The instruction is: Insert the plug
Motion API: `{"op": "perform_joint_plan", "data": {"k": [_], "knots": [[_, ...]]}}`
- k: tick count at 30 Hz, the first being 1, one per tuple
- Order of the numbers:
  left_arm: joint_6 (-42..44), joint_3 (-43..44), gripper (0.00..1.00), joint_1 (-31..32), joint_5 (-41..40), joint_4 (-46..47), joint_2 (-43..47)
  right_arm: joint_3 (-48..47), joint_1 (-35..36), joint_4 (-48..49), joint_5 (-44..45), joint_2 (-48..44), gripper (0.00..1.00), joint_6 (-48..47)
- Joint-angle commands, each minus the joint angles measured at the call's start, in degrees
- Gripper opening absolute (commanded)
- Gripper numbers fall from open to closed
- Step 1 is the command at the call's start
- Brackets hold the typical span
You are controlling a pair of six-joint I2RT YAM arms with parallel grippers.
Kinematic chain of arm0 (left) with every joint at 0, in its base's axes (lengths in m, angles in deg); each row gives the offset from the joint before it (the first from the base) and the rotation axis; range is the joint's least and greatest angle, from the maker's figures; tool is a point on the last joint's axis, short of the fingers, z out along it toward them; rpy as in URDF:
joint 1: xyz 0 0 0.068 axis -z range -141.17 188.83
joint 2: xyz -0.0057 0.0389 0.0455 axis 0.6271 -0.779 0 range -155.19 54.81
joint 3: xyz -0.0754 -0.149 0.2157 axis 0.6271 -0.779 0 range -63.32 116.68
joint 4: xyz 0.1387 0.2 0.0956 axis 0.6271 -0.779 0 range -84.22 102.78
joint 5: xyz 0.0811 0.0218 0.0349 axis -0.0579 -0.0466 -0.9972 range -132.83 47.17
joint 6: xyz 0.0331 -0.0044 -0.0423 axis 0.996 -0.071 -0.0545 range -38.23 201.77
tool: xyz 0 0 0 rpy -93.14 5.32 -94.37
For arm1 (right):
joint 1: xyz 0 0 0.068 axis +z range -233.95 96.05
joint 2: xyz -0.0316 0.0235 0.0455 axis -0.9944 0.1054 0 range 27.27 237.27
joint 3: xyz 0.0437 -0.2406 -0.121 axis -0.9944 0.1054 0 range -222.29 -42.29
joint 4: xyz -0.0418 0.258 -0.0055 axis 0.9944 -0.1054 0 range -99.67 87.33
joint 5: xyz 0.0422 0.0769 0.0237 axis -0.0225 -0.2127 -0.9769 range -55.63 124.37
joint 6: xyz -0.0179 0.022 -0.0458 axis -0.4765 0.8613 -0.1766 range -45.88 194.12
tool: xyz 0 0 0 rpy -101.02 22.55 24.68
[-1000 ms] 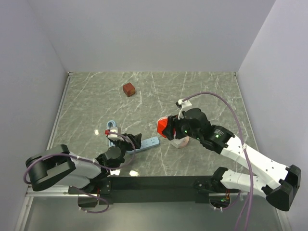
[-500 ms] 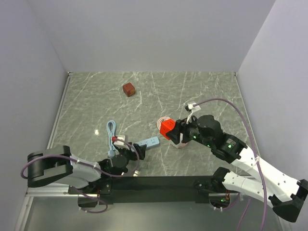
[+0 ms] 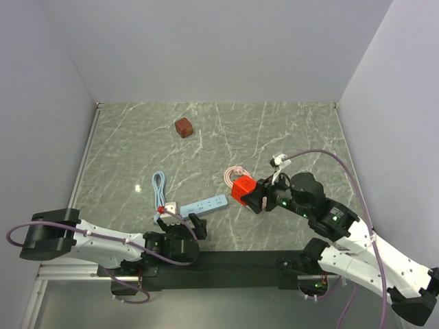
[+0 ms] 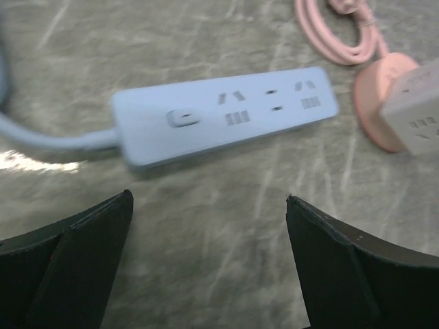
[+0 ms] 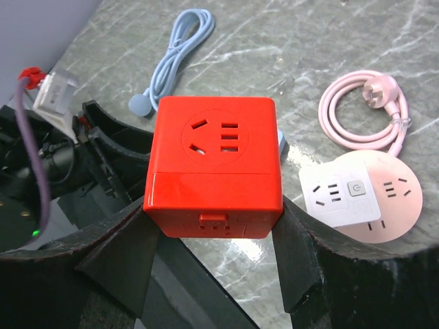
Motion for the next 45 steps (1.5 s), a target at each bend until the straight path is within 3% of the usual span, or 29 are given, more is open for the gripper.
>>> {"op": "perform_joint_plan", "data": {"k": [1, 9, 10, 14, 18, 19, 23, 24, 27, 34, 37, 41, 44, 45], "knots": [[-22.29, 2.38, 0.99, 1.9, -4.37, -23.85, -0.16, 0.99, -0.47, 4.0, -1.68, -3.12, 0.0, -2.14], [-49.88, 10.11, 0.99, 1.9, -6.66, -50.35, -15.19, 1.79, -0.64, 4.97, -5.47, -6.9, 0.0, -2.32], [-55.4, 11.51, 1.0, 1.9, -7.27, -52.67, -18.25, 2.05, -0.73, 5.49, -6.34, -7.08, 0.0, -2.41], [-63.01, 11.88, 1.0, 1.9, -10.25, -56.74, -20.31, 2.58, -0.73, 6.46, -7.22, -7.6, 0.0, -2.41], [-52.5, 9.51, 0.99, 0.94, -14.12, -46.57, -13.46, 2.67, -0.73, 6.64, -7.49, -7.78, 0.0, -2.41], [-42.54, 8.28, 0.99, 0.5, -14.39, -43.06, -10.05, 2.5, -0.73, 6.46, -7.4, -7.78, 0.0, -2.49], [-21.4, 3.19, 0.99, -2.49, -13.34, -19.64, -1.16, 2.5, -0.73, 6.46, -6.96, -7.96, 0.0, -2.49], [-12.48, 0.82, 0.99, -4.41, -11.68, -15.21, 0.86, 2.5, -0.64, 6.46, -6.7, -7.96, 0.0, -2.41], [3.9, -5.15, 0.99, -10.2, -3.71, 2.38, 9.99, 2.59, -0.73, 6.55, -6.52, -7.96, 0.0, -2.41], [6.85, -7.46, 0.99, -16.81, 0.79, 6.09, 11.44, 2.93, -0.82, 6.72, -6.08, -8.48, 0.0, -2.41], [11.95, -9.83, 1.0, -21.73, 6.68, 16.54, 8.97, 3.2, -0.82, 7.42, -6.26, -8.75, 0.0, -2.41], [16.25, -10.19, 0.97, -25.51, 7.05, 22.36, 6.68, 3.73, -0.82, 7.69, -6.43, -8.84, 0.0, -2.32], [19.15, -10.45, 0.84, -29.28, 8.36, 27.71, 5.45, 4.25, -0.82, 8.13, -6.96, -8.92, 0.0, -2.32], [19.69, -10.45, 0.75, -30.43, 8.81, 29.2, 4.32, 4.43, -0.73, 8.39, -7.05, -9.01, 0.0, -2.32]]}}
